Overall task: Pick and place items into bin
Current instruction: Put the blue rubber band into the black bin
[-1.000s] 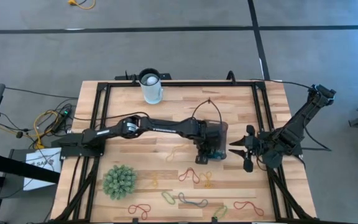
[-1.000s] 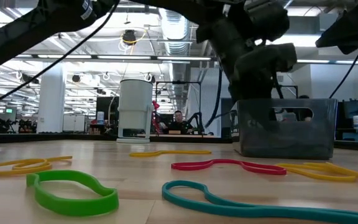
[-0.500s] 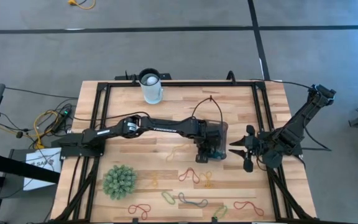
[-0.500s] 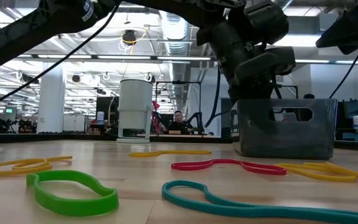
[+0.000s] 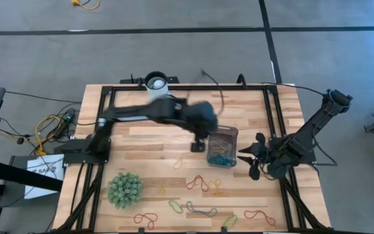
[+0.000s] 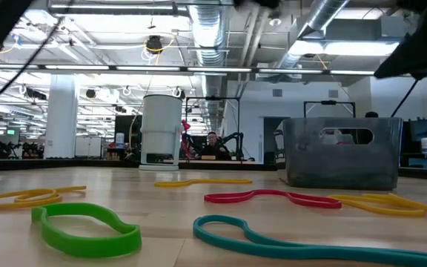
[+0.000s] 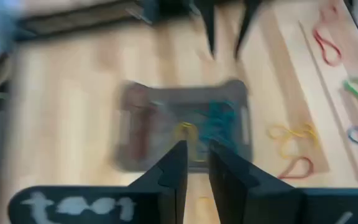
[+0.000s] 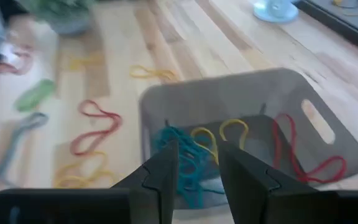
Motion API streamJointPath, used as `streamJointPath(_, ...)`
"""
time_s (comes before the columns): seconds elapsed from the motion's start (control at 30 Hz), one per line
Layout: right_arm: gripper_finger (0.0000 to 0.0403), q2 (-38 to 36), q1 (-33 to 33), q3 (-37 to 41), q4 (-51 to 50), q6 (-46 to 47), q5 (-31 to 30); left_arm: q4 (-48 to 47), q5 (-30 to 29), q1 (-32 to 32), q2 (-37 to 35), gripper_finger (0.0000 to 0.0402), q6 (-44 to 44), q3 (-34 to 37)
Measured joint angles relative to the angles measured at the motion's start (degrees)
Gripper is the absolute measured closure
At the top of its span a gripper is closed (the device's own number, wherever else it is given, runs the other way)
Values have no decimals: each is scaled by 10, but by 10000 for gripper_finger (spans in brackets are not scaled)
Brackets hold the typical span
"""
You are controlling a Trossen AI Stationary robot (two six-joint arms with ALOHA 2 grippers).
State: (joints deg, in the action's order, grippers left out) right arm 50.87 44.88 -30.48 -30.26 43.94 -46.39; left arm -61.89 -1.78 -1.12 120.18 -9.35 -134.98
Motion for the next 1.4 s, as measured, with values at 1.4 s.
streamJointPath(1.4,297,618,-90,-431,196,-92,396,464,-210,-105,-725,359,162,932)
